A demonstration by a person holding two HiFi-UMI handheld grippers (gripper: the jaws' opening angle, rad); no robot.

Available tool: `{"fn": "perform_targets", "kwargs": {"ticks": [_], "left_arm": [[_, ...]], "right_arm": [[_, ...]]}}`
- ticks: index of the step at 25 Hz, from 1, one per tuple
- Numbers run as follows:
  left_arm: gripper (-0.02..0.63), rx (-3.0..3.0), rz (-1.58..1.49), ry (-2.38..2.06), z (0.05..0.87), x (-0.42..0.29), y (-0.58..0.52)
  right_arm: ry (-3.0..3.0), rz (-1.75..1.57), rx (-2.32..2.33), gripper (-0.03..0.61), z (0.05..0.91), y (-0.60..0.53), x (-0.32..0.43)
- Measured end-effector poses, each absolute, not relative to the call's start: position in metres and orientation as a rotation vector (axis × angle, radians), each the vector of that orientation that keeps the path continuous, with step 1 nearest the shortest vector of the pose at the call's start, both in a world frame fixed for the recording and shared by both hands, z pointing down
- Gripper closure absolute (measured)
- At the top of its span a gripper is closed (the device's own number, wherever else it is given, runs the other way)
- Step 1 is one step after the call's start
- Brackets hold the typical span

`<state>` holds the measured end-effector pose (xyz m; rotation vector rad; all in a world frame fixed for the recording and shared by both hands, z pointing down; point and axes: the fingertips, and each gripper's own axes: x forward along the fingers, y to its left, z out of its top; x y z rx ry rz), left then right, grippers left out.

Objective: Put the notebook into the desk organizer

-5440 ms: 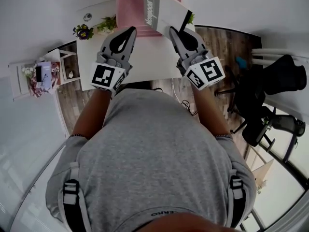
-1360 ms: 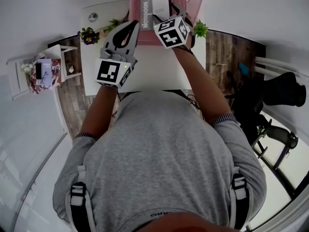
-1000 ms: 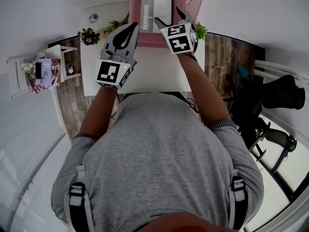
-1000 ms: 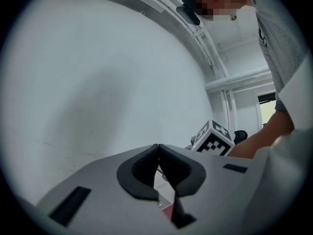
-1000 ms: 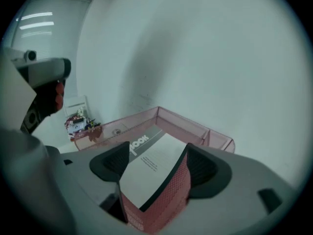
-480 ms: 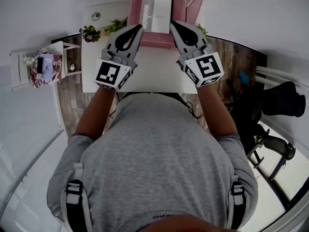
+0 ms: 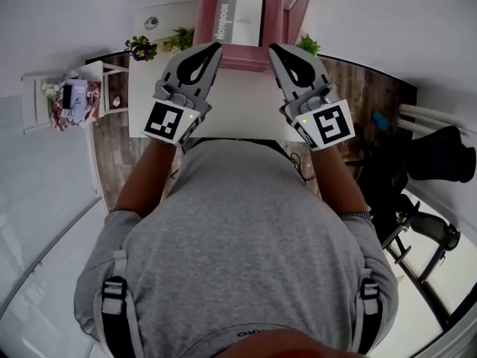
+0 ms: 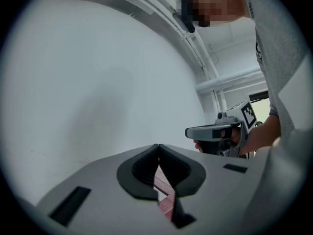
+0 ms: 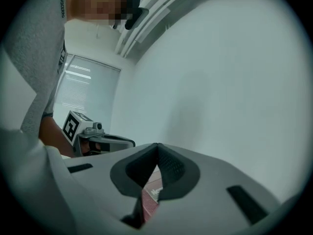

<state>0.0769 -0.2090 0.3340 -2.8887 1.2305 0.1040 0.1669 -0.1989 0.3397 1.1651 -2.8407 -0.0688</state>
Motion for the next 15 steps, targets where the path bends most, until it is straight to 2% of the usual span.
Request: {"fn": "perform_targets", "kwargs": {"ticks": [15], "left_arm": [[0.594,-2.831,0.110,1.234,0.315,0.086,-0.203]], "right_arm": [[-2.836,-0.081,1.213,0.571,0.327,-0.198,0.182]]}}
